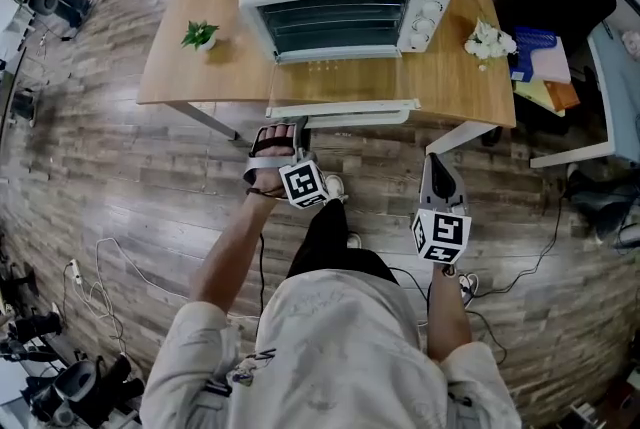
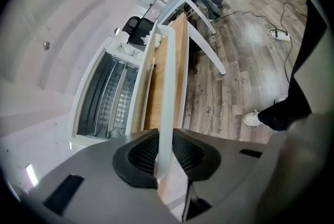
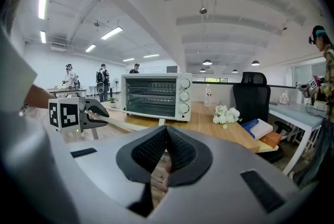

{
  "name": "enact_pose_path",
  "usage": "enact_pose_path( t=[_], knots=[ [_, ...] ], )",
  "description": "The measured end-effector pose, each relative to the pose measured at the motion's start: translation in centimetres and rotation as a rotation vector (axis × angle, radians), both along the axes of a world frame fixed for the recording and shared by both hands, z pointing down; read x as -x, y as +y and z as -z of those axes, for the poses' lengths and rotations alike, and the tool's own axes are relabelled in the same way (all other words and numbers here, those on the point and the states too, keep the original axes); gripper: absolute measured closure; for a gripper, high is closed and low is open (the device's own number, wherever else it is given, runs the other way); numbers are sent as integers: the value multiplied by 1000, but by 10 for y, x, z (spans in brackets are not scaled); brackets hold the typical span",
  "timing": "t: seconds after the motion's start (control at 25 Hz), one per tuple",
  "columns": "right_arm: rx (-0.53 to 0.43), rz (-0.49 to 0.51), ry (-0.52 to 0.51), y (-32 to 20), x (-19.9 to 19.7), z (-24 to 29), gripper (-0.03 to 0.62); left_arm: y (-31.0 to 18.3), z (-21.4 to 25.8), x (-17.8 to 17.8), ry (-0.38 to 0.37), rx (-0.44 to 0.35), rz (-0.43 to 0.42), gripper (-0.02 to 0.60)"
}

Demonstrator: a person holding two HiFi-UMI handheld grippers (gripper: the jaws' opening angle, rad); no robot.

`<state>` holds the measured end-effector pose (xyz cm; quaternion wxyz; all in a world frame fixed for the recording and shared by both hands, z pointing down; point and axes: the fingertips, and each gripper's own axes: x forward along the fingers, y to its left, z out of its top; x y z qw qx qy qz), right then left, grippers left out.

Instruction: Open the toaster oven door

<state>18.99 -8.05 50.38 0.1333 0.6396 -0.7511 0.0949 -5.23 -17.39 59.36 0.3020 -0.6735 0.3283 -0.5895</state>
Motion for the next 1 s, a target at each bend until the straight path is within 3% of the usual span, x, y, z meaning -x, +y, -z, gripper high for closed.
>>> enact_pose_path(
  t=[0.6,0.8,1.0],
  knots=[
    [48,59,4,6,27,-27,572,6,-14,-2,9,-92,-11,491],
    [60,95,14,7,38,-34,572,14,-28,-6,18,-62,-10,491],
    [62,109,11,6,51,-37,572,12,-36,0,14,-121,-8,482]
  ],
)
